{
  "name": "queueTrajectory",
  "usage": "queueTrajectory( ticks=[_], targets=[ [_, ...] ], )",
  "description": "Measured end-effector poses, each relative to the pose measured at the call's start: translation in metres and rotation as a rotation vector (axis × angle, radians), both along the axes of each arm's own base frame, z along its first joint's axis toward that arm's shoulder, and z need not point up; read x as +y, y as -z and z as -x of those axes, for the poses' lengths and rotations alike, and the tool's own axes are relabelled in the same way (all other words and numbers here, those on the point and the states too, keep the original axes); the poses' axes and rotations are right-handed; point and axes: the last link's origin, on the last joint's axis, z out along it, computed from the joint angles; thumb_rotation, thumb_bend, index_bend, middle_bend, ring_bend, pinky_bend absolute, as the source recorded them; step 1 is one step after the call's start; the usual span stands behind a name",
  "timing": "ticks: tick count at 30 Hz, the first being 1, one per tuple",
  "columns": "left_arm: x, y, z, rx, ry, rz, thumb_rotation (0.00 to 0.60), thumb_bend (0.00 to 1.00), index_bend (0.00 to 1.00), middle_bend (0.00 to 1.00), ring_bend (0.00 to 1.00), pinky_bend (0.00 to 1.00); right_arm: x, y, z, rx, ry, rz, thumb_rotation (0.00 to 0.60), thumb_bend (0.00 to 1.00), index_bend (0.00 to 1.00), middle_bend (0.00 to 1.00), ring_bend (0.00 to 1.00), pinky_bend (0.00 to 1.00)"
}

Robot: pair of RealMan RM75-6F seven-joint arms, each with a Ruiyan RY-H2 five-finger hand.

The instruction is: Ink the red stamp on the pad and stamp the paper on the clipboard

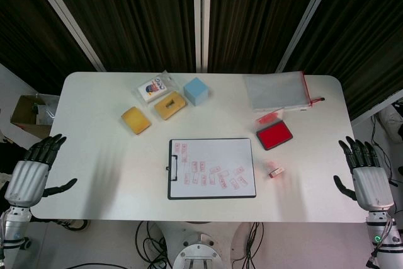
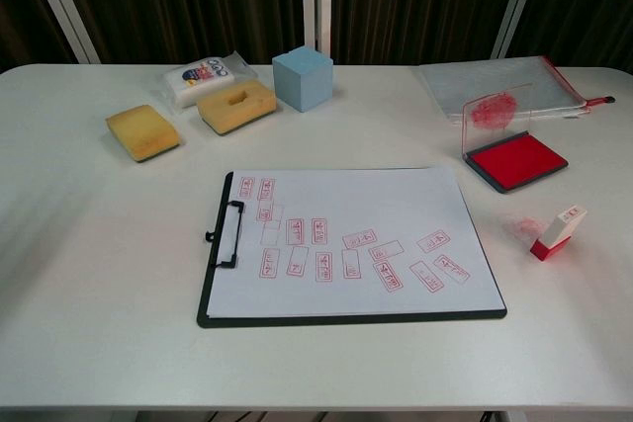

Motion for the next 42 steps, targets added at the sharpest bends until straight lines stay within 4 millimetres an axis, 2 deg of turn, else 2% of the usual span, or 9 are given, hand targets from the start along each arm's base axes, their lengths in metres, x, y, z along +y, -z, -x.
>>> queueTrajectory(
  ticks=[14, 16, 18, 20, 23, 26, 30, 42],
  targets=[
    [0.001, 0.002, -0.002, 0.004, 0.007, 0.003, 0.468, 0.12, 0.08, 0.07, 0.10, 0.19, 0.001, 0.010, -0.002, 0.033, -0.015, -0.077, 0.600, 0.22, 0.00, 0.00, 0.00, 0.00],
    [0.004, 0.002, -0.002, 0.002, 0.008, 0.005, 0.470, 0.12, 0.08, 0.07, 0.10, 0.19, 0.001, 0.011, -0.006, 0.060, -0.030, -0.099, 0.600, 0.22, 0.00, 0.00, 0.05, 0.11],
    [0.006, 0.002, -0.002, 0.001, 0.010, 0.008, 0.469, 0.12, 0.08, 0.07, 0.10, 0.19, 0.001, 0.012, -0.009, 0.099, -0.047, -0.118, 0.600, 0.22, 0.00, 0.00, 0.24, 0.42],
    [0.009, 0.003, -0.001, 0.002, 0.012, 0.015, 0.469, 0.12, 0.08, 0.07, 0.10, 0.19, 0.000, 0.018, -0.012, 0.142, -0.081, -0.158, 0.600, 0.22, 0.00, 0.00, 0.39, 0.63],
    [0.013, 0.006, 0.000, 0.001, 0.015, 0.025, 0.468, 0.12, 0.08, 0.07, 0.10, 0.19, -0.003, 0.026, -0.013, 0.215, -0.132, -0.215, 0.600, 0.22, 0.00, 0.05, 0.53, 0.78],
    [0.015, 0.009, 0.000, -0.003, 0.020, 0.036, 0.467, 0.12, 0.08, 0.07, 0.10, 0.19, -0.007, 0.039, -0.012, 0.288, -0.177, -0.261, 0.600, 0.22, 0.02, 0.11, 0.58, 0.80],
    [0.017, 0.011, 0.000, -0.003, 0.025, 0.045, 0.467, 0.12, 0.08, 0.07, 0.10, 0.19, -0.012, 0.055, -0.010, 0.323, -0.225, -0.283, 0.600, 0.22, 0.08, 0.14, 0.58, 0.80],
    [0.016, 0.013, 0.003, 0.001, 0.016, 0.056, 0.468, 0.12, 0.08, 0.07, 0.10, 0.19, -0.041, 0.101, -0.016, 0.302, -0.309, -0.339, 0.600, 0.22, 0.19, 0.23, 0.58, 0.81]
  ],
)
